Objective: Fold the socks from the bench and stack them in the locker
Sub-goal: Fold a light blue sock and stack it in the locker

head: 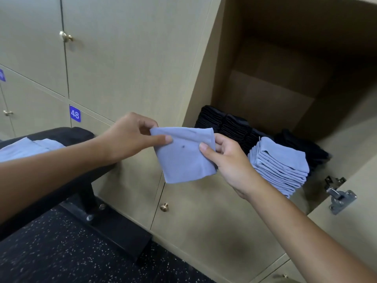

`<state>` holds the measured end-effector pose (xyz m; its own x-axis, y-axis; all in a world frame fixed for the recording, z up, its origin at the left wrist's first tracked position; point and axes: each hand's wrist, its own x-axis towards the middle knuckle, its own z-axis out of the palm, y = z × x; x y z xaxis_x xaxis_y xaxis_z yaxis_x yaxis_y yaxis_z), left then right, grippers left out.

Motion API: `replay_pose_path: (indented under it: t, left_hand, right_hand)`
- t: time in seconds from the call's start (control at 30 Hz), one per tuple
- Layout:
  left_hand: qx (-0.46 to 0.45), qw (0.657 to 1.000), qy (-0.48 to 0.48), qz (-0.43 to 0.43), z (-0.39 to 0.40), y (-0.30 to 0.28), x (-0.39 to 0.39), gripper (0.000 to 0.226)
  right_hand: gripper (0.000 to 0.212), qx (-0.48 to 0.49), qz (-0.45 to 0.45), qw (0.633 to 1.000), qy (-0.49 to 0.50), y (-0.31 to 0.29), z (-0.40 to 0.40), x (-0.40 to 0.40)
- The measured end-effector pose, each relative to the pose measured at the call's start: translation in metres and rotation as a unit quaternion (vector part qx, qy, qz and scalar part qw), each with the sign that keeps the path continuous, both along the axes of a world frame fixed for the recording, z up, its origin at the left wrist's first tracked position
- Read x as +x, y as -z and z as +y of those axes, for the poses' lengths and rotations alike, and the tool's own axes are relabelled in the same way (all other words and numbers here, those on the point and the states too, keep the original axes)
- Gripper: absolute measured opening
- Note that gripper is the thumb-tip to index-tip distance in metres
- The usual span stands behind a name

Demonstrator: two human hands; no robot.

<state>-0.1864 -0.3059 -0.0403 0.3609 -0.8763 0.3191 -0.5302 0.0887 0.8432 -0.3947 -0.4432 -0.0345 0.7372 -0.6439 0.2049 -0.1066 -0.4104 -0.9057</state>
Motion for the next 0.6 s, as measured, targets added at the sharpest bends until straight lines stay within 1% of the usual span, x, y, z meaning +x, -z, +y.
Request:
replay_pose_path:
  t: [0.07, 0.13, 0.17, 0.23, 0.27, 0.3, 0.37, 0.47, 0.6]
  left_hand:
    - [-0.018, 0.999, -0.011, 0.046, 0.000, -0.002, -0.006, 0.038]
    - [-0.035, 0.995, -0.005, 0.098, -0.001, -0.002, -0.015, 0.028]
    - [-0.042, 0.990, 0.001, 0.134, -0.001, -0.003, -0.020, 0.029]
    - [-0.052, 0.979, 0.007, 0.198, -0.002, -0.001, -0.029, 0.047]
    - [-0.052, 0.977, 0.004, 0.207, -0.003, 0.000, -0.031, 0.056]
    - [-0.049, 0.978, -0.001, 0.203, -0.004, 0.001, -0.033, 0.062]
    - [-0.044, 0.984, -0.024, 0.171, -0.005, 0.003, -0.035, 0.066]
    - [-0.059, 0.987, -0.065, 0.136, -0.006, 0.004, -0.035, 0.062]
    - [-0.076, 0.988, -0.053, 0.122, -0.008, 0.002, -0.037, 0.059]
  right_hand:
    - [0.017, 0.008, 0.000, 1.000, 0.007, 0.001, 0.003, 0.004]
    - [0.018, 0.029, -0.018, 0.999, 0.021, 0.001, 0.005, 0.007]
    - [0.018, 0.046, -0.032, 0.998, 0.029, 0.002, 0.005, 0.009]
    - [0.018, 0.091, -0.062, 0.993, 0.040, 0.002, 0.006, 0.012]
    - [0.019, 0.115, -0.074, 0.990, 0.041, 0.002, 0.006, 0.013]
    - [0.021, 0.133, -0.082, 0.987, 0.042, 0.002, 0.007, 0.013]
    - [0.022, 0.152, -0.091, 0.983, 0.045, 0.002, 0.008, 0.013]
    - [0.019, 0.149, -0.094, 0.981, 0.075, 0.003, 0.006, 0.011]
    - [0.015, 0.119, -0.089, 0.983, 0.112, 0.001, 0.007, 0.009]
